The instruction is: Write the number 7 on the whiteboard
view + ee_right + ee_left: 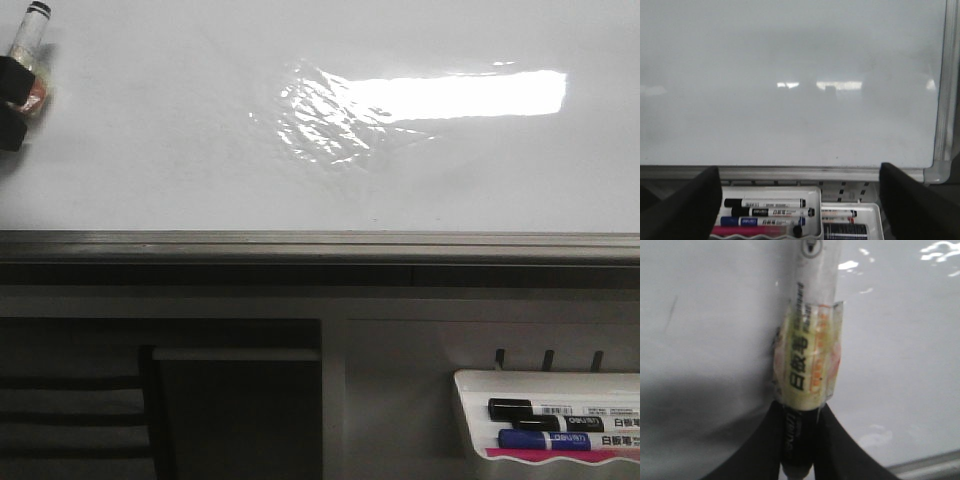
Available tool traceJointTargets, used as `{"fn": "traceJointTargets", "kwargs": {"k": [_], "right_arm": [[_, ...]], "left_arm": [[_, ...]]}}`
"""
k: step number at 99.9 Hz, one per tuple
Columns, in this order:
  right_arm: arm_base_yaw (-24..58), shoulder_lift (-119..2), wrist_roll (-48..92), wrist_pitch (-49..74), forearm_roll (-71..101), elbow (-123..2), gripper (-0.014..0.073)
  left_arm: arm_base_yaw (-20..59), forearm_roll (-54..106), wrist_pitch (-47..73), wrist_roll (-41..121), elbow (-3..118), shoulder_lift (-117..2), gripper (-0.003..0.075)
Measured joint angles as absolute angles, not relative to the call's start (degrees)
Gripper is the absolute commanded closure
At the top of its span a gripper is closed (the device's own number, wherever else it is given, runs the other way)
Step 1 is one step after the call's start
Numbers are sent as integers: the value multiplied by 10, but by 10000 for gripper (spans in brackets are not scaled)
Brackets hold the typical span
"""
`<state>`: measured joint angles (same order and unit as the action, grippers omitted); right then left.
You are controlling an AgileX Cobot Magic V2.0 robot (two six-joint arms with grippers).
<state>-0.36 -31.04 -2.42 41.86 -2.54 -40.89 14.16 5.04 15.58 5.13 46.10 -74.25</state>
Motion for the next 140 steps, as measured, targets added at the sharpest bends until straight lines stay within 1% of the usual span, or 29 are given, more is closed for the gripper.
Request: {"fn": "traceJointTargets", "kwargs": {"k": [12,27,34,44,62,82,98,115,122,137,140], "right_arm": [[-4,-356,28,495,18,-459,19],[4,-422,125,542,103,-506,19],[18,-455,184,557,151,-522,19],[46,-505,262,583,212,-547,20],[130,-592,399,605,262,-592,20],[235,-641,555,575,341,-611,20],[289,-660,611,537,366,-612,20],[316,-687,633,511,370,-612,25],[322,-698,641,508,377,-612,62],[324,-711,660,505,391,-612,184],[324,-712,663,504,394,-612,197]], "left_arm": [[172,47,290,92,520,-732,741],[227,66,463,192,585,-732,741],[253,93,523,251,607,-736,741],[287,139,572,331,624,-741,741],[353,178,580,440,627,-744,741],[412,182,554,486,627,-745,741],[433,182,546,492,627,-745,741],[435,184,537,493,627,-745,741],[435,184,533,493,627,-745,741],[435,184,527,493,627,-745,741],[435,184,528,493,627,-745,741]]}}
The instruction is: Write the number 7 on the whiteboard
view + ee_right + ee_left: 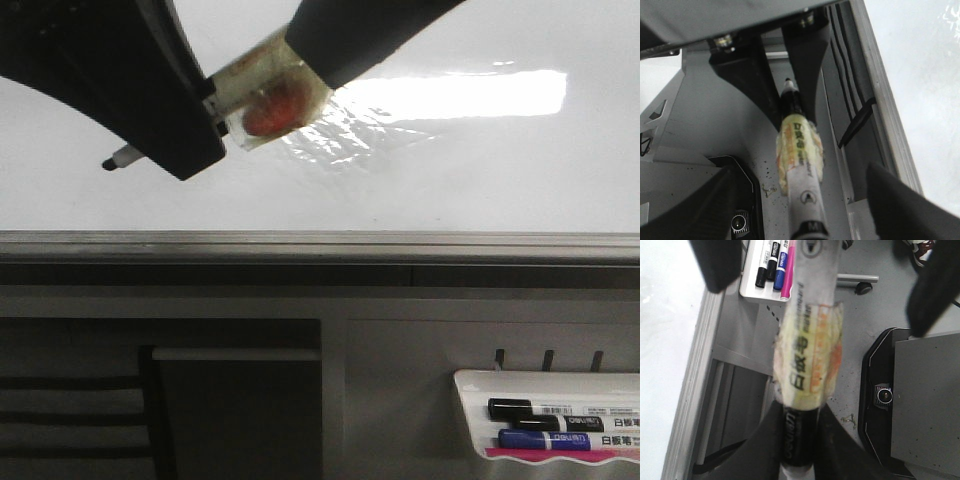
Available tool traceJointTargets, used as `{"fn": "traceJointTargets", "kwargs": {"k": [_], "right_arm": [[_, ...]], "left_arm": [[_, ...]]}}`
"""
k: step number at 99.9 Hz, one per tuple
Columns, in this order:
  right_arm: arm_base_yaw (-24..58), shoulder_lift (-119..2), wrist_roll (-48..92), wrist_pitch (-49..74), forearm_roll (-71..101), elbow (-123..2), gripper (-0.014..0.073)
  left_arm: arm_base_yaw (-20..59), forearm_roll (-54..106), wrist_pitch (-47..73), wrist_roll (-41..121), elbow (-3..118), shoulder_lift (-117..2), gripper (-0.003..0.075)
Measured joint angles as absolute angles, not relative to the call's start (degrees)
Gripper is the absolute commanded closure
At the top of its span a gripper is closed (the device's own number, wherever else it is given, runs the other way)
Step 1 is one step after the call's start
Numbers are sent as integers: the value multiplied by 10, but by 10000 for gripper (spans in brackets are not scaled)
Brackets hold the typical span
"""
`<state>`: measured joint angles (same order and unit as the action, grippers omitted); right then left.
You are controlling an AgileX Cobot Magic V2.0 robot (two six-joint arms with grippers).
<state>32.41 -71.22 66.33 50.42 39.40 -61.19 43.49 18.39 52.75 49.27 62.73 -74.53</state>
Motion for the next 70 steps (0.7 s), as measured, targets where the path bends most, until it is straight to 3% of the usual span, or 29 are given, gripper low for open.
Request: {"fn": "traceJointTargets", "kwargs": {"k": [39,70], "right_arm": [[324,-712,677,496,409,-612,333],[324,-737,680,494,409,-612,337]], "left_arm": [[435,184,526,493,627,-745,741],[435,184,526,493,627,-745,741]]}}
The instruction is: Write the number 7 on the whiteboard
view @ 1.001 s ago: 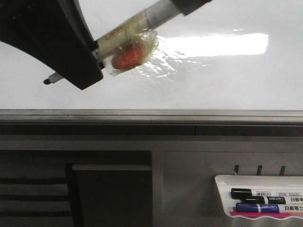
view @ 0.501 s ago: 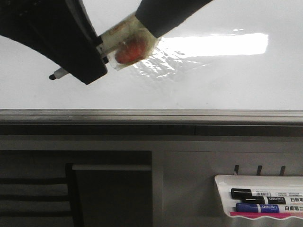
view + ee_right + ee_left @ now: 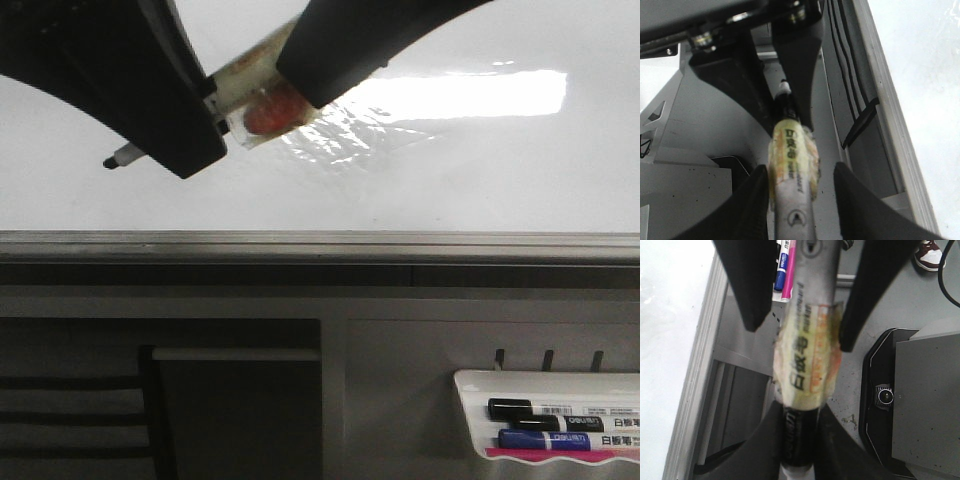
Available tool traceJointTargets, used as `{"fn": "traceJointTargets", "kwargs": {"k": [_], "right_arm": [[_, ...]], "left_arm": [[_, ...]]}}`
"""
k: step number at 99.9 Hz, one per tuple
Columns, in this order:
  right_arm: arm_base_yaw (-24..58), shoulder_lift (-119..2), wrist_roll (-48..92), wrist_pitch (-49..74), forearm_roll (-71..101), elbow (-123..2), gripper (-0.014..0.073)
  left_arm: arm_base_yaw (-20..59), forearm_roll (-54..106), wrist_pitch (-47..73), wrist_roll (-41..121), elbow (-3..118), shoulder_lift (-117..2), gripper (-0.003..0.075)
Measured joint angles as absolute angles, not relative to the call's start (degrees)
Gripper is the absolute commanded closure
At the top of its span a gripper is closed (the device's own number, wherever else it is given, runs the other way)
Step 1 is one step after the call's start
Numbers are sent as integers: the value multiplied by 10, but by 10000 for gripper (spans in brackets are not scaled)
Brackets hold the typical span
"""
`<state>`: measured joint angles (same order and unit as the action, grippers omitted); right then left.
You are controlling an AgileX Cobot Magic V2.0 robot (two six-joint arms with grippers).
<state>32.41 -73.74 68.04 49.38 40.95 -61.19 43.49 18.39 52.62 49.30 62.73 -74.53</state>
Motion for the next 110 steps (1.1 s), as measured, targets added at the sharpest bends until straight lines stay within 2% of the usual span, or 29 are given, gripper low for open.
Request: {"fn": "traceJointTargets", "kwargs": {"k": [30,73,102,110], "right_arm": [[324,-734,684,493,412,-612,346],[325,-734,686,507,418,-612,639],[325,-734,688,508,419,-612,651],[325,-734,688,508,419,-612,651]], "left_arm": [[435,184,525,494,627,-745,741],[436,180,523,503,627,-745,741],[436,178,522,504,627,-745,740],[436,177,518,505,627,-745,718]]}}
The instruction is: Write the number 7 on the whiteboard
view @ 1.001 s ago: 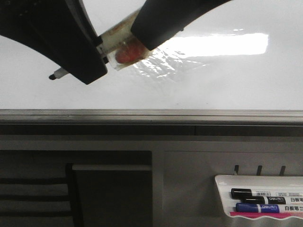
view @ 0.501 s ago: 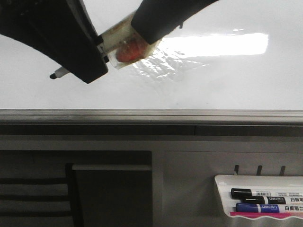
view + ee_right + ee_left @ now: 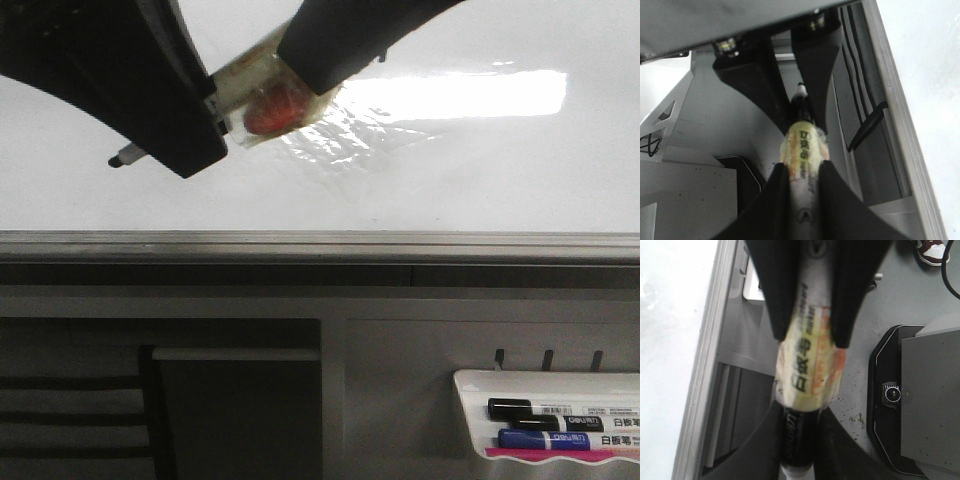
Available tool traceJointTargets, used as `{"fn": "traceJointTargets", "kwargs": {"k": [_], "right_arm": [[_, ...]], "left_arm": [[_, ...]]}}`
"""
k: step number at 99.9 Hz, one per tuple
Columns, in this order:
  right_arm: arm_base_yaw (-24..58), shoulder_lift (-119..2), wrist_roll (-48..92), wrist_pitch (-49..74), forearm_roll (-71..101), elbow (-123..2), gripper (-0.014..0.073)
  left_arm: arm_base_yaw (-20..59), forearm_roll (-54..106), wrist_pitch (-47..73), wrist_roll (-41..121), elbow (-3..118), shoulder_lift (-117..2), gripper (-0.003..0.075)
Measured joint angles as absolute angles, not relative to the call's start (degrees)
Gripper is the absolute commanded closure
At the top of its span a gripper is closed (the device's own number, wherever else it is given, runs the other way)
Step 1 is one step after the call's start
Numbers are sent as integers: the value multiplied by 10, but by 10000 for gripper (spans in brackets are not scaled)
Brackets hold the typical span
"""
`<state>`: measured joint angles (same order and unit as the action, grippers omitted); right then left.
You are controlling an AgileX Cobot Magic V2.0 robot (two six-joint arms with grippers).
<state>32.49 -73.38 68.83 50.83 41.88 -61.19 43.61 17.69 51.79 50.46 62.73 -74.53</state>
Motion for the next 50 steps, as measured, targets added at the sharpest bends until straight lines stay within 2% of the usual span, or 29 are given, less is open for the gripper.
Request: {"fn": "traceJointTargets", "kwargs": {"k": [7,12,19,24,29,35,50], "right_arm": [[325,-733,690,508,419,-613,651],[325,-733,690,506,419,-613,651],[325,-733,690,505,419,-613,650],[325,-733,690,505,419,-613,650],[325,-733,690,505,419,-613,650],[325,-733,690,505,419,-613,650],[318,-726,680,505,408,-613,650]], "left_arm": [[436,176,512,506,627,-745,629],[436,174,511,506,627,-745,528],[436,174,502,502,627,-745,335],[436,174,497,501,627,-745,226],[436,174,495,500,627,-745,155],[436,174,489,499,627,-745,128],[436,174,484,499,627,-745,153]]}}
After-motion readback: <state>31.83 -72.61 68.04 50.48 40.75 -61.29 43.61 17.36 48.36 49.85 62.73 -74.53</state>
